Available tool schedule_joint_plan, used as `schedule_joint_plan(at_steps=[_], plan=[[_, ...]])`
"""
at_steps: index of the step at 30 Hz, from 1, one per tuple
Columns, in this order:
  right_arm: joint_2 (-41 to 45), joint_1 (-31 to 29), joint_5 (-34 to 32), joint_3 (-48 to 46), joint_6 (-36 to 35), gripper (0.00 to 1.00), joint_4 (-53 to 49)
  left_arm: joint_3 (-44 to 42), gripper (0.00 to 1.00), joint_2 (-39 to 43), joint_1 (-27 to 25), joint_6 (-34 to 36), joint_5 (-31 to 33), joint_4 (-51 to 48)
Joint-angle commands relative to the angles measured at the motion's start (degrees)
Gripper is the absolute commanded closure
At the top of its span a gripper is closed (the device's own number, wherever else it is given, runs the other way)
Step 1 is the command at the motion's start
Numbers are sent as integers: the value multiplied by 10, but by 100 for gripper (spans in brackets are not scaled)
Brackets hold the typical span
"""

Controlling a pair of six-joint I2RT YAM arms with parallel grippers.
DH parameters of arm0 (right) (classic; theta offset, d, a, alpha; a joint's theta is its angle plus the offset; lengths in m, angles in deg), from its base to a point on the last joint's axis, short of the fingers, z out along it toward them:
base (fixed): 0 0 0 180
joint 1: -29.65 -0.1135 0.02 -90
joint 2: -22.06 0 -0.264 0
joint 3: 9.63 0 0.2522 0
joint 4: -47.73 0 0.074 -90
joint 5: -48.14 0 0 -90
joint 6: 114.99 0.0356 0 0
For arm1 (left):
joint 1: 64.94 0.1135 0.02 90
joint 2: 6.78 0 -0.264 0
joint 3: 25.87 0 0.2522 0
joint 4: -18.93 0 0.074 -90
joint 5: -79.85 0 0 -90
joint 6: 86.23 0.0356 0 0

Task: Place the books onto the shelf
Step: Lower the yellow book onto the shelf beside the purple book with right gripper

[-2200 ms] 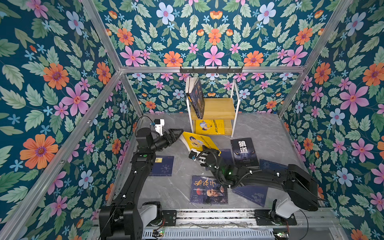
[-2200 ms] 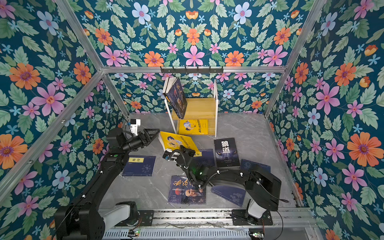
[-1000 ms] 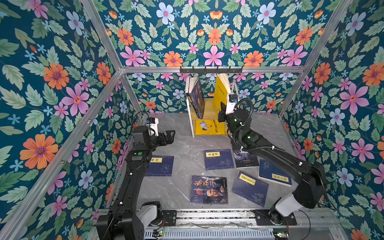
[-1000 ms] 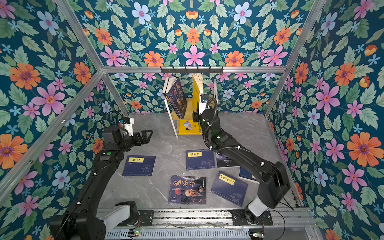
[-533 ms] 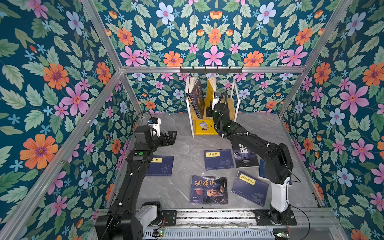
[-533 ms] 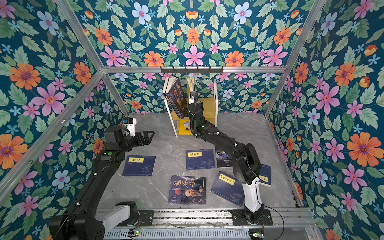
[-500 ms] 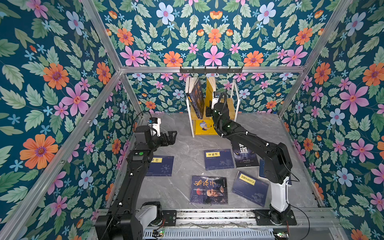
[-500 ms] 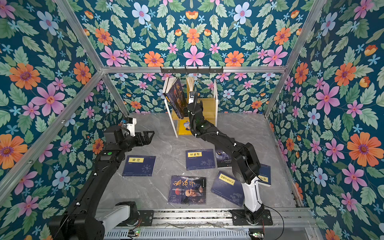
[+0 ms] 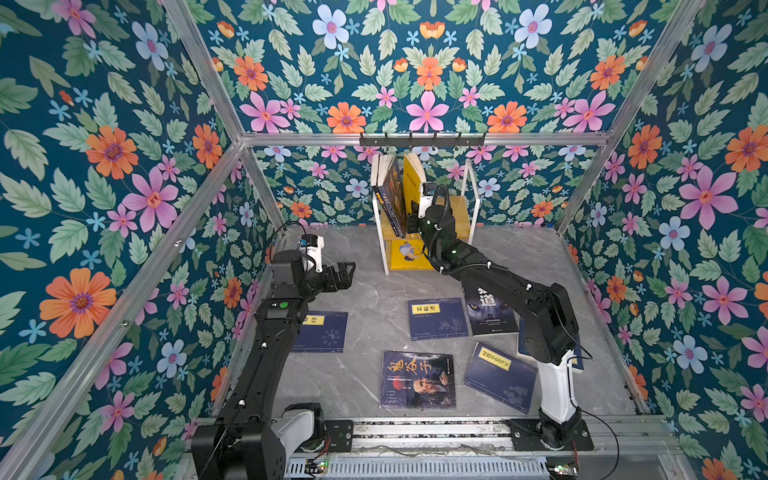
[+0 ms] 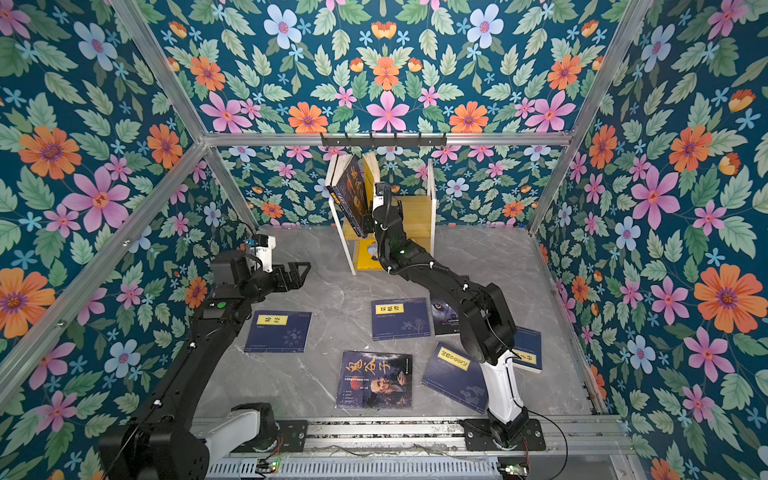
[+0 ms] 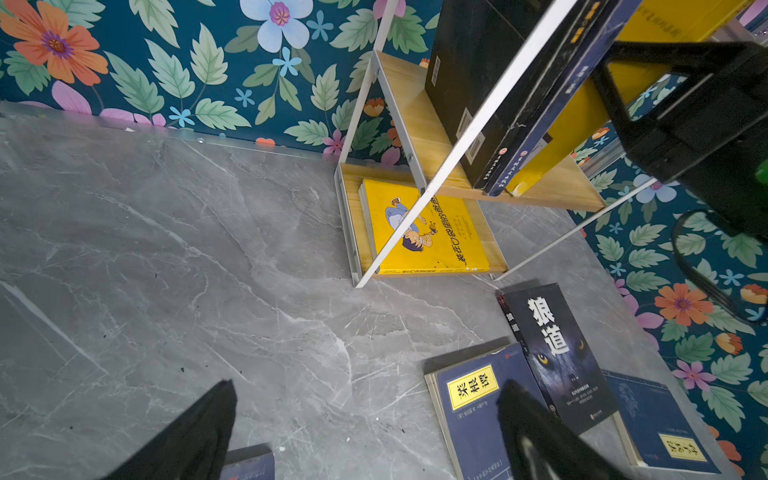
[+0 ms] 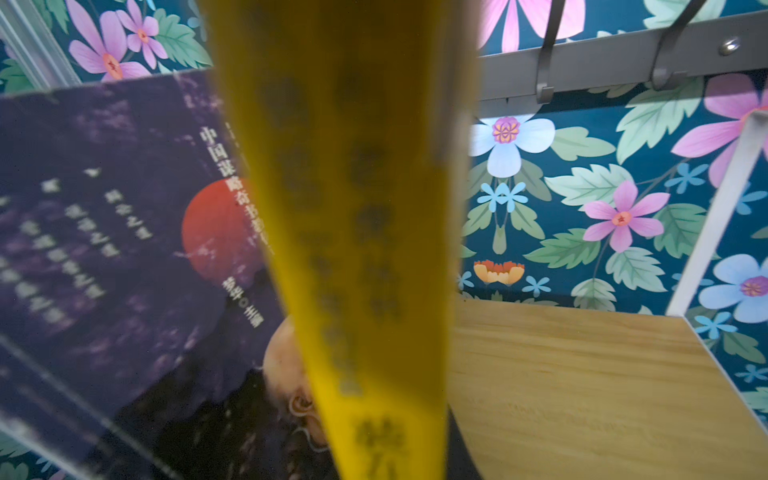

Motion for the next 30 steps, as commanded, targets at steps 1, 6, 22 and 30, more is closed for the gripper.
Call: schedule_joint_plan(at_steps=[1, 6, 22, 30], plan=[[10, -1, 44, -20, 10, 86, 14, 3, 0, 0, 1, 8, -4, 5], [12, 1, 92, -27, 9, 77, 17, 1, 0, 0, 0, 8, -5, 7], [76, 4, 228, -117, -19, 64, 57, -2, 0, 0, 2, 10, 1, 9], [164, 27, 329, -213, -45, 56, 35, -5, 0, -3, 3, 5, -3, 13]])
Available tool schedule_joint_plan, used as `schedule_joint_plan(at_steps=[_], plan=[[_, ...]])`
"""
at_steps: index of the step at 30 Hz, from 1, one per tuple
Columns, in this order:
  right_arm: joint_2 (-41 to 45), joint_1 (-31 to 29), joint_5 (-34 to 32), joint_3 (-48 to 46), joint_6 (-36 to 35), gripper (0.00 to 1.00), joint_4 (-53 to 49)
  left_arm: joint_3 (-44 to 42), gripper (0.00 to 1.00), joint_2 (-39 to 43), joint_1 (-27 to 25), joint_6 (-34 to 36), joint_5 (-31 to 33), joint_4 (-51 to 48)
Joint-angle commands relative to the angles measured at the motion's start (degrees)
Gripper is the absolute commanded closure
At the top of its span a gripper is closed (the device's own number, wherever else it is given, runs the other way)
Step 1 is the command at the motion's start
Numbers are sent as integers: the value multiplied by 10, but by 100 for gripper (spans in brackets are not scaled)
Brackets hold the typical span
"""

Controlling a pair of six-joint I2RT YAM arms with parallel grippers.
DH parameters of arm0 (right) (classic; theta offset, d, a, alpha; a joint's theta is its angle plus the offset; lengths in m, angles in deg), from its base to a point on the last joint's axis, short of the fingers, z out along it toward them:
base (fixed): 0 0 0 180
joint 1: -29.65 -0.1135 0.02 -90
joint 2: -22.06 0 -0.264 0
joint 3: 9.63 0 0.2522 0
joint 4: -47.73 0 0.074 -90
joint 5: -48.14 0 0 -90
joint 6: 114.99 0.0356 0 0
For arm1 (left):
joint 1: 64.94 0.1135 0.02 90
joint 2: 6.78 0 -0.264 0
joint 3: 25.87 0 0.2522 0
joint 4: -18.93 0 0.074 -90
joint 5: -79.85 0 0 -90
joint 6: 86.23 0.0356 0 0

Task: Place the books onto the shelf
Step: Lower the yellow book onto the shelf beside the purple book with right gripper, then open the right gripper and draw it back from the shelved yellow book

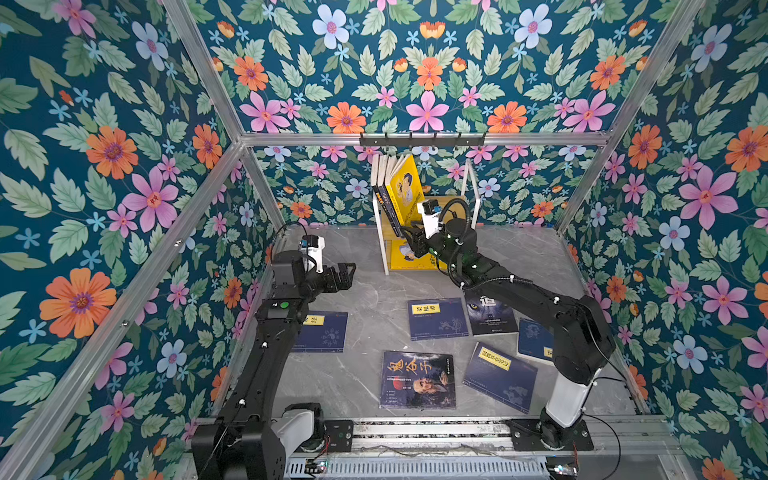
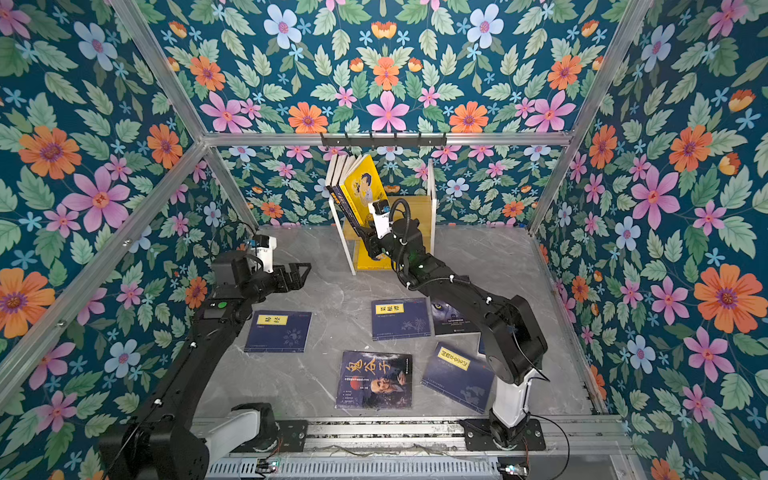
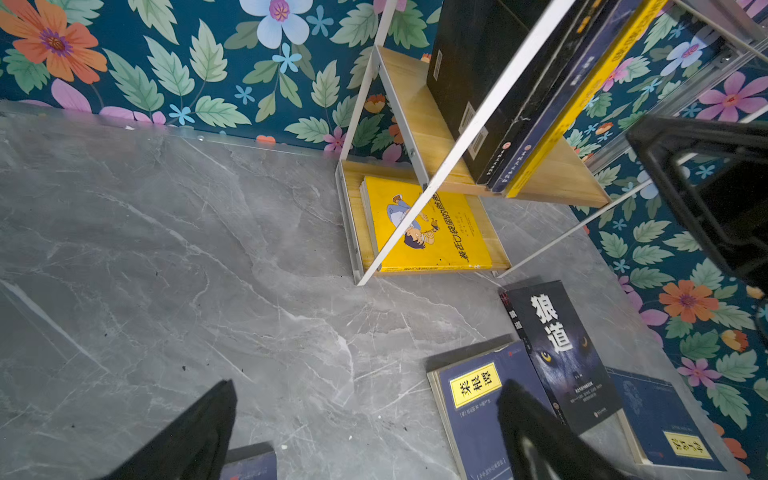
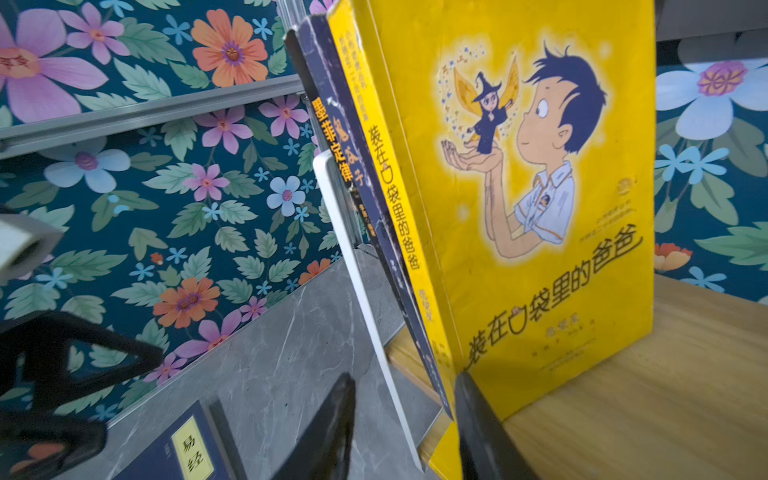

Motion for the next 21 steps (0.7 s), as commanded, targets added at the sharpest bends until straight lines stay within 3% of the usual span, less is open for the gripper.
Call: schedule_joint_plan(at_steps=[1, 5, 8, 21], plan=[[21, 8, 43, -11, -30, 54, -15, 0, 0, -1, 2, 1, -5, 13], [13, 16, 41, 4, -49, 33, -51, -1, 0, -1, 5, -5, -9, 15], [-17, 29, 75, 40, -52, 3, -80, -2, 0, 1, 8, -7, -10, 15], [-135, 82, 269, 150, -64, 1, -116, -4, 0, 1, 15, -9, -11, 15]])
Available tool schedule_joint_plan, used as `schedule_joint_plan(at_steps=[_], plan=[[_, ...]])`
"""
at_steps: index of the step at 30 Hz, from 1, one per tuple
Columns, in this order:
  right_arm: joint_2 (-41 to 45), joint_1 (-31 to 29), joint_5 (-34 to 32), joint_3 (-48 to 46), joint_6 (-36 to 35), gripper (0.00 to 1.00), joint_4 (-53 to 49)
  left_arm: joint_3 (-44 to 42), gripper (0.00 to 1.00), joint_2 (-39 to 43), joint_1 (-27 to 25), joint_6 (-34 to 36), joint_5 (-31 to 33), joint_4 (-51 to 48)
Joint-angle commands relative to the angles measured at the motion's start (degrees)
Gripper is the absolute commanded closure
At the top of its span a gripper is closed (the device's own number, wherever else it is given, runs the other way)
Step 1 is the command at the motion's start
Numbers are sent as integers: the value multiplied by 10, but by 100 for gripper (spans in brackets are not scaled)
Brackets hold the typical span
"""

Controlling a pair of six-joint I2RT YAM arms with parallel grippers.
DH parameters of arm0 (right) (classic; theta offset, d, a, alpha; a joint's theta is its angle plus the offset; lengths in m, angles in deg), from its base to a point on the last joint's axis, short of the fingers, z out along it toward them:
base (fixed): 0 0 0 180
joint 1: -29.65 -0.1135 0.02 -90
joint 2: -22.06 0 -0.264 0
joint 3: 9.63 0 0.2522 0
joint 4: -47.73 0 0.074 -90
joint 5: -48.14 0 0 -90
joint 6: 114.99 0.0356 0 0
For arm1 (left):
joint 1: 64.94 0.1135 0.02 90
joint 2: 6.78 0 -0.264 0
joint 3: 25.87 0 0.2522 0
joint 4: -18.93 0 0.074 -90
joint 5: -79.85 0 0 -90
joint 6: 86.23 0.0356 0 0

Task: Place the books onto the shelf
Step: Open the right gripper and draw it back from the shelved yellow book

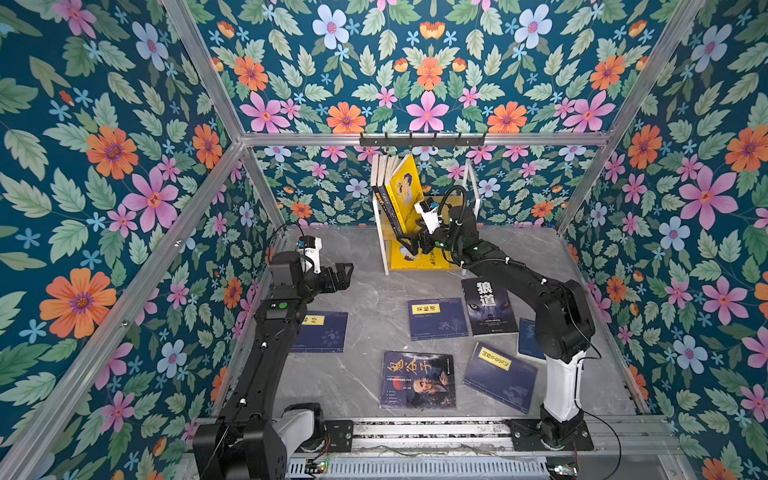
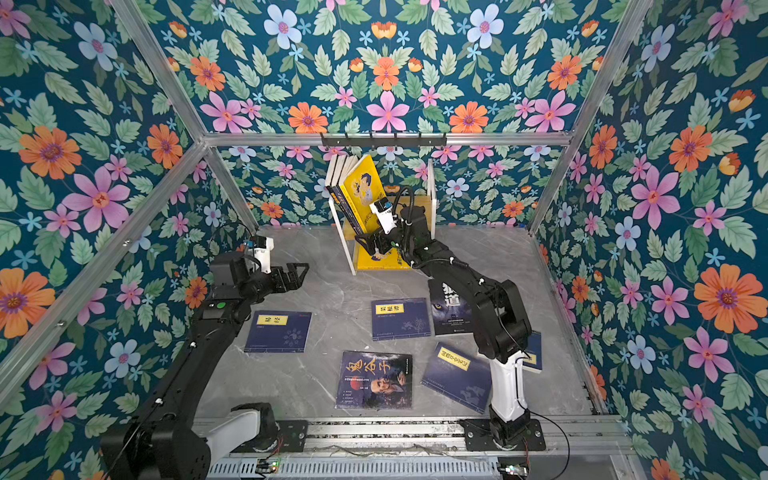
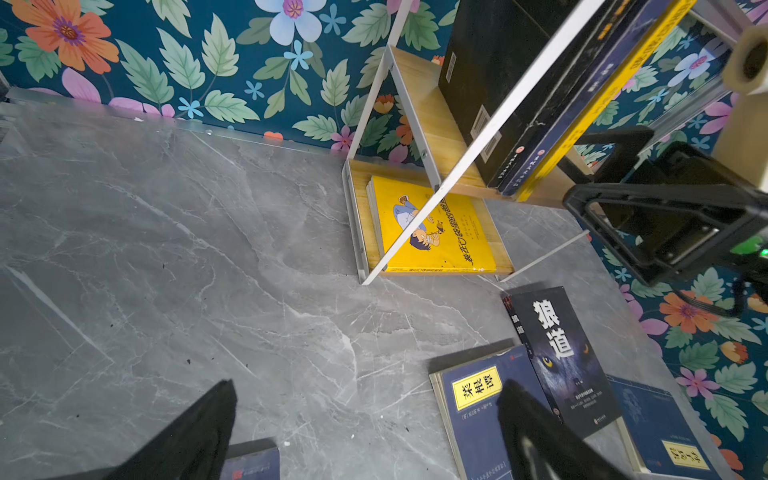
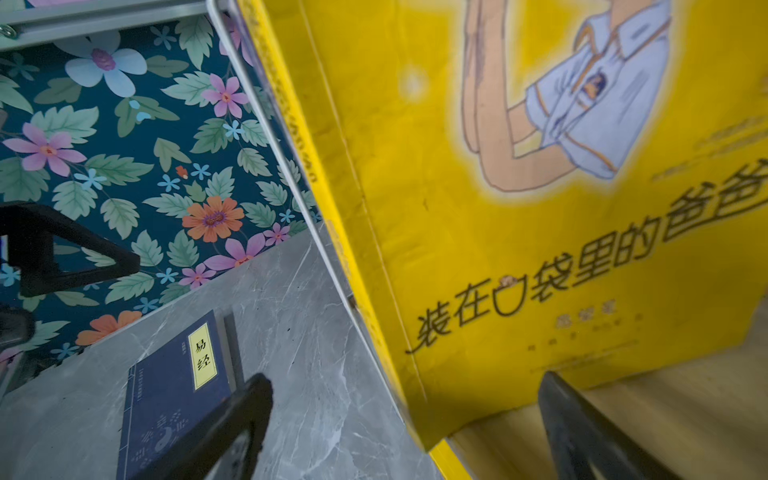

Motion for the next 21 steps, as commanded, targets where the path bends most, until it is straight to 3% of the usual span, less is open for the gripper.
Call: schedule_joint_plan(at_steps=[1, 12, 21], plan=[[-15, 8, 76, 18, -7, 1, -10, 1, 0, -1, 2, 0, -4, 13], [-58, 24, 140, 46, -4, 4, -15, -1, 0, -7, 4, -9, -12, 20], [-100, 27, 153, 106, -29, 10, -68, -2, 0, -7, 5, -10, -12, 21]])
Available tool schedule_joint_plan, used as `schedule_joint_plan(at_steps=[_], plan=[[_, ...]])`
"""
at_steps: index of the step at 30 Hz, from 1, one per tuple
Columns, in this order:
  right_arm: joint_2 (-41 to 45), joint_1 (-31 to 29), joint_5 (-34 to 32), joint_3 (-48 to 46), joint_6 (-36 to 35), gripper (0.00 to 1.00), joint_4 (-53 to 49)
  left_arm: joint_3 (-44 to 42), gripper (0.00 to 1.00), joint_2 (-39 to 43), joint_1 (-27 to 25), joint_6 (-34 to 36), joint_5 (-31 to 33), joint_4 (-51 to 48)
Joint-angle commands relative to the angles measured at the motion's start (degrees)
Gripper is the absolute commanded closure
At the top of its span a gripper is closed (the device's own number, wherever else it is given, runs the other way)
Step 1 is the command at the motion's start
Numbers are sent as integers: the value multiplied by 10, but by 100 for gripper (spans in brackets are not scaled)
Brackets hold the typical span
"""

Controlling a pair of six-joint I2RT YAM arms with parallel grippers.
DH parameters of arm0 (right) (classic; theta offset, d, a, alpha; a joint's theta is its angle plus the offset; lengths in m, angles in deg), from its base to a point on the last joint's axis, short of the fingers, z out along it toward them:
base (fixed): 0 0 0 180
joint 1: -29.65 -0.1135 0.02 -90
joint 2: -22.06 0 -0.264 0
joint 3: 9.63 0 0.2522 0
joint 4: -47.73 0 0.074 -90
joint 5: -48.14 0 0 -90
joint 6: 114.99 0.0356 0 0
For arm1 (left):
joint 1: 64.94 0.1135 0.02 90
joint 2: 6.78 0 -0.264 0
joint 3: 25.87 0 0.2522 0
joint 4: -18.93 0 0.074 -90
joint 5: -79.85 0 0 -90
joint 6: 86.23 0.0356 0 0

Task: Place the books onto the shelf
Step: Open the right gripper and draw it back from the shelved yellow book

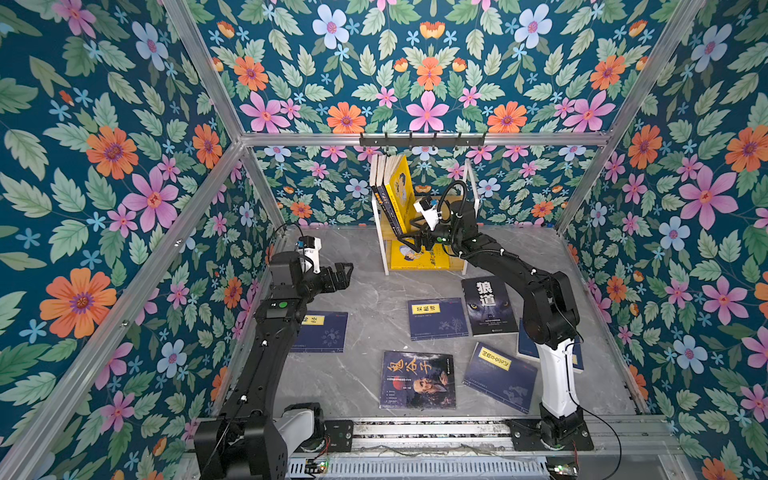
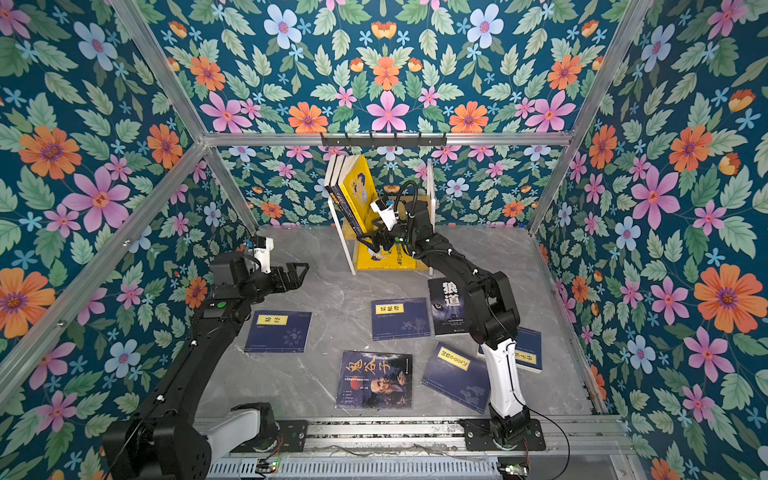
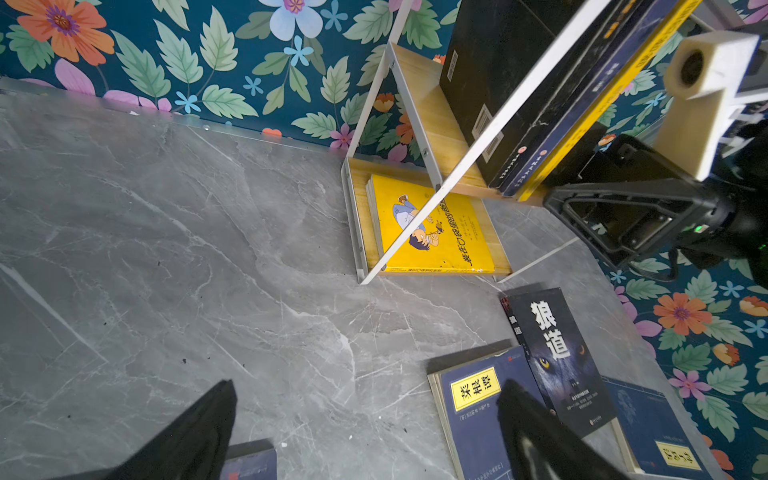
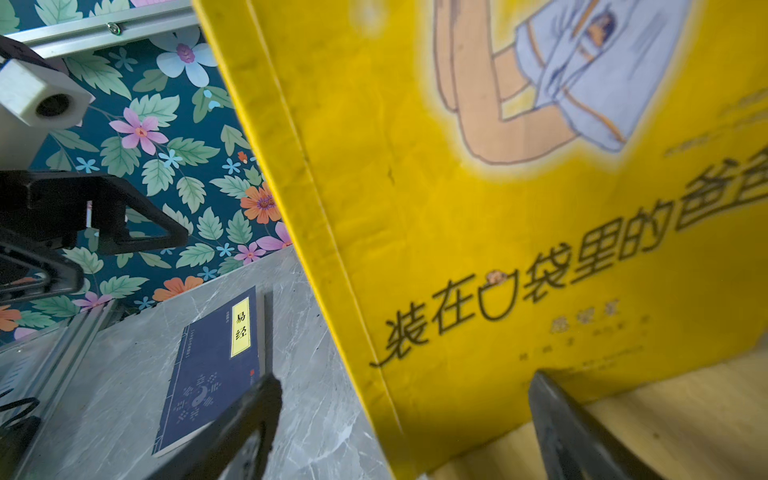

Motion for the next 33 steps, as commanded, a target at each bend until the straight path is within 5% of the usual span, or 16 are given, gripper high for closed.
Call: schedule_joint_plan(at_steps=[1, 24, 29, 33], plan=[[-15, 0, 17, 18, -12, 11, -56, 1, 0, 0, 1, -3, -3, 12], [-22, 0, 1, 34, -18, 42, -79, 1, 0, -4, 1, -8, -8, 14], [-13, 0, 0, 32, -17, 42, -80, -1, 0, -3, 1, -8, -10, 16], [27, 0, 3, -3, -15, 30, -65, -8, 0, -2, 0, -12, -15, 21]])
